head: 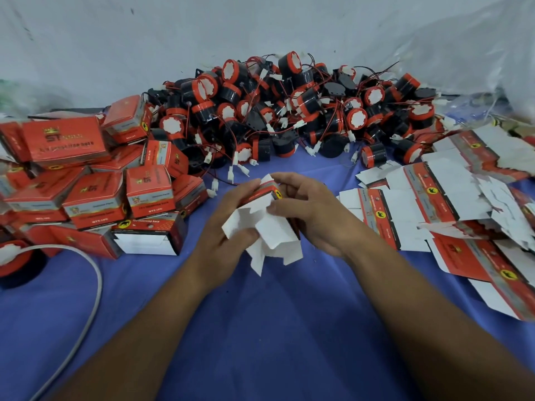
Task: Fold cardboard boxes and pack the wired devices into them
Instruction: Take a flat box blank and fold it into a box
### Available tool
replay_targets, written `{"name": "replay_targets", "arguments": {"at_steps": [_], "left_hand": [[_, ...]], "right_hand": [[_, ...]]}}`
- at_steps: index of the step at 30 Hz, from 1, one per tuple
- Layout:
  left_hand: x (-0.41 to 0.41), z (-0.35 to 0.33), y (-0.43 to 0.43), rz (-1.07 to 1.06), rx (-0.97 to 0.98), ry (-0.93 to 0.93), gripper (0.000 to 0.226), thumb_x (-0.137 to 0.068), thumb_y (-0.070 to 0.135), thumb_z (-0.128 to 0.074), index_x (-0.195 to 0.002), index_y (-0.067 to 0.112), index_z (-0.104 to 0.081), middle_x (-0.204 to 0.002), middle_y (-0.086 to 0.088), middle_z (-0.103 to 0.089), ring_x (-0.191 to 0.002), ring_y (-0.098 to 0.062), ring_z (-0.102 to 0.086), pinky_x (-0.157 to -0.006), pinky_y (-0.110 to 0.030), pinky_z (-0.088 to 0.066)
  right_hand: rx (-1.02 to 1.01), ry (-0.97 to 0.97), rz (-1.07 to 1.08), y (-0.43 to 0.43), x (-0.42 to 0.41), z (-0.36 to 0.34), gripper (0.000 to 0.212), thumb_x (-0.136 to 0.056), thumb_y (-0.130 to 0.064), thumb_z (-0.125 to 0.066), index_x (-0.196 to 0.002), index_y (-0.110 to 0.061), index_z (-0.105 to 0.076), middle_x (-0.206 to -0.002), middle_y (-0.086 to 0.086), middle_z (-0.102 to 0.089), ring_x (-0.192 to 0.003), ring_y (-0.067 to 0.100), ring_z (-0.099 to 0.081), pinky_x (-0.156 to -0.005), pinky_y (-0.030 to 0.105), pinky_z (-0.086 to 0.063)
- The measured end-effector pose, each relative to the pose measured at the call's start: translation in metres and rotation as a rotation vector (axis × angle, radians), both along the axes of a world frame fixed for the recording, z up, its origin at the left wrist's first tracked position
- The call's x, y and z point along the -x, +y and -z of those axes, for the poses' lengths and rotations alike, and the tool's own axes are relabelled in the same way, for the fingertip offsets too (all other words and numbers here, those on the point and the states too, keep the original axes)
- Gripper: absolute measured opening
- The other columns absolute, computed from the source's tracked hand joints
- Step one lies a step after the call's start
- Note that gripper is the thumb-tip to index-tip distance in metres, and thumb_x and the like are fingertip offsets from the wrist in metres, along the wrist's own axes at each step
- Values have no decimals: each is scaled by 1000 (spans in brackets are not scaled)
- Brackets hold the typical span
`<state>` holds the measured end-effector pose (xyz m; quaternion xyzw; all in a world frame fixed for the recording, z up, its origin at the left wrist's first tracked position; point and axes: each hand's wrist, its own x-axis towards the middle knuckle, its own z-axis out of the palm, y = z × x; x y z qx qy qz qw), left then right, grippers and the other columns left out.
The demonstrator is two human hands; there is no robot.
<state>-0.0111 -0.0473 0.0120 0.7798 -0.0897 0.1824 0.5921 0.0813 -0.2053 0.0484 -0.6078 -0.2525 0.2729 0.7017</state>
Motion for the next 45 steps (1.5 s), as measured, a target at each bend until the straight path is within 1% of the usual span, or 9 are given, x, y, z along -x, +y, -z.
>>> {"name": "replay_targets", "arguments": {"at_steps": [3, 7, 12, 16, 22, 29, 35, 39, 45], "left_hand": [[-1, 2, 0, -18, -92, -73, 59, -89, 40, -50, -141, 13, -42, -145, -1, -46, -138, -18, -41, -112, -37, -35], [-3, 2, 0, -92, -78, -132, 56, -91, 55, -50, -127, 12, -50, -128, -2, -54, -122, -14, -51, -103, -31, -40], [-4, -2, 0, -272, 92, -76, 63, -84, 55, -43, -116, 4, -61, -107, 7, -61, -96, 7, -57, -83, -9, -42], [-6, -2, 4, -374, 212, -30, 49, -83, 67, -41, -101, 31, -68, -101, 7, -69, -97, -8, -64, -80, -17, -48], [-6, 1, 5, -209, 221, 26, 55, -88, 55, -43, -122, 15, -63, -129, -15, -61, -123, -35, -54, -106, -62, -38], [-7, 9, 2, -127, 10, 13, 66, -91, 53, -45, -146, 17, -42, -141, 1, -55, -133, -18, -48, -108, -36, -43], [2, 2, -20, 179, 450, 121, 76, -82, 79, -46, -137, 28, -54, -141, 4, -58, -134, -17, -50, -114, -39, -39], [6, -6, -21, 119, 496, 184, 43, -102, 29, -38, -135, 5, -52, -135, -18, -59, -104, 3, -66, -95, -21, -51], [3, -11, -15, 273, 838, 209, 33, -96, 43, -49, -104, 29, -78, -110, 3, -74, -105, -15, -69, -87, -32, -56]], "right_hand": [[-74, 116, -132, -9, -5, -2, 51, -79, -21, -70, -124, 0, -57, -76, -2, -59, -63, 12, -55, -61, 25, -47], [-55, 62, -329, -14, -5, -1, 72, -73, -45, -82, -126, -5, -55, -78, -9, -56, -65, 6, -54, -61, 18, -47], [116, -130, -218, -13, -3, 3, 98, -66, -43, -83, -148, -29, -32, -101, -18, -67, -97, 0, -64, -86, 21, -49], [126, -167, -311, -15, 3, 3, 114, -62, -63, -84, -153, -26, -27, -119, -19, -65, -117, 5, -59, -95, 22, -48], [119, -239, -47, -6, -1, 8, 65, -81, -22, -81, -138, -31, -51, -126, 3, -63, -86, 10, -71, -82, 22, -54], [64, -269, 154, -7, -8, 12, 33, -86, -41, -67, -106, -16, -66, -73, -6, -71, -66, 7, -67, -65, 15, -50], [25, -23, 250, 0, -12, 10, 83, -87, -72, -48, -114, 5, -62, -117, 32, -64, -105, 51, -58, -102, 51, -47], [-41, 31, 172, 2, -10, 13, 66, -86, -59, -63, -113, 1, -67, -113, 21, -72, -105, 35, -69, -98, 41, -53], [-10, -72, 165, 4, -5, 8, 72, -76, -61, -69, -101, 6, -65, -95, 17, -73, -86, 24, -70, -89, 39, -57]]}}
